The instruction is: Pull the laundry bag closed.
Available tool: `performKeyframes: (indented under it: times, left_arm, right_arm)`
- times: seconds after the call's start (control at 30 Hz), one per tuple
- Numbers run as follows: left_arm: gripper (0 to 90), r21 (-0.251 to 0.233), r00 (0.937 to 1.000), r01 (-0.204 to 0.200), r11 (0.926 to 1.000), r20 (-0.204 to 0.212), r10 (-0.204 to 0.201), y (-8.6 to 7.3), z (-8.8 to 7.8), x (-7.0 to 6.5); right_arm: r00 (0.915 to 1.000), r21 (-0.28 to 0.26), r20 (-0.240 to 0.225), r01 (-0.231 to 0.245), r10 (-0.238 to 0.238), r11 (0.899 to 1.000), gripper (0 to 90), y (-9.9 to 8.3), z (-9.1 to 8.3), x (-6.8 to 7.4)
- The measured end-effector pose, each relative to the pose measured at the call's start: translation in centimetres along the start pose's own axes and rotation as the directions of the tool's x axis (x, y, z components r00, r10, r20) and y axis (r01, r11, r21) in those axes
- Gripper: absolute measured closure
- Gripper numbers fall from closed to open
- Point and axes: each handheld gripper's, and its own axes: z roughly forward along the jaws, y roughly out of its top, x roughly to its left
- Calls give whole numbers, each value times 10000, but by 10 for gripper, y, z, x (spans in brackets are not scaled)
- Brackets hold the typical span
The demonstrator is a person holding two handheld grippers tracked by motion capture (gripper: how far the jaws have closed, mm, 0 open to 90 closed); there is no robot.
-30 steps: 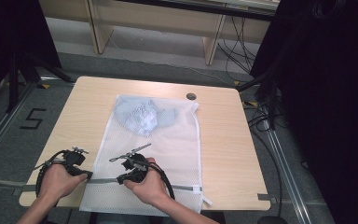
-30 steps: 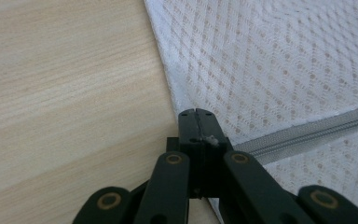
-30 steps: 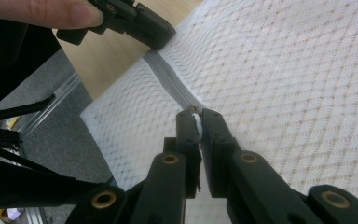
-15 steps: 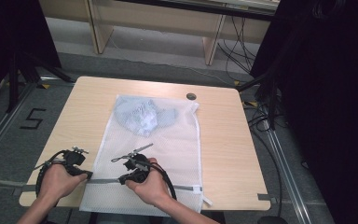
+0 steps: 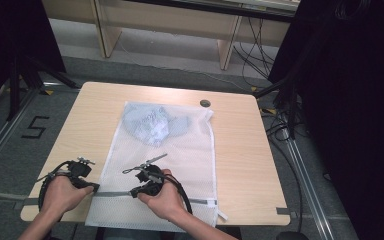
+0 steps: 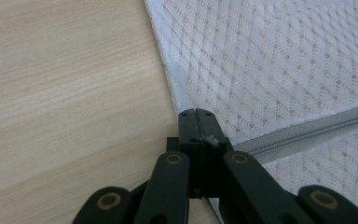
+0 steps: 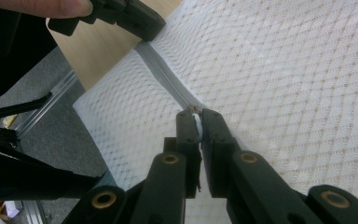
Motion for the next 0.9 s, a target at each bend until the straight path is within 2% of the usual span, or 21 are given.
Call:
performKeyframes:
  times: [0.13,0.17,0.3,0.5,0.67,0.87,0.9]
  left_arm:
    - [900,40,10000,-34,10000,-35,34,0,0,0]
    - [900,45,10000,-36,10000,-4,36,0,0,0]
    - [900,54,10000,-35,10000,-9,35,0,0,0]
    - [900,1,10000,6,10000,2,-6,0,0,0]
    - [900,22,10000,3,10000,7,-3,0,0,0]
    - [900,15,10000,-17,10000,-4,17,0,0,0]
    - [900,15,10000,-24,10000,-4,24,0,0,0]
  right_arm:
    - [9998,146,77,-163,162,9998,870,-1,-2,0]
    - [10000,-7,55,-20,20,10000,870,-1,-1,-1]
    - [10000,21,52,79,-79,10000,870,-2,-2,-2]
    - [9999,64,83,-123,122,9999,870,-3,-4,-3]
    - [10000,66,50,16,-16,10000,870,-4,-5,-4]
    - [9996,139,119,-276,274,9995,870,-6,-7,-4]
    - [10000,27,80,-36,36,10000,870,-6,-7,-5]
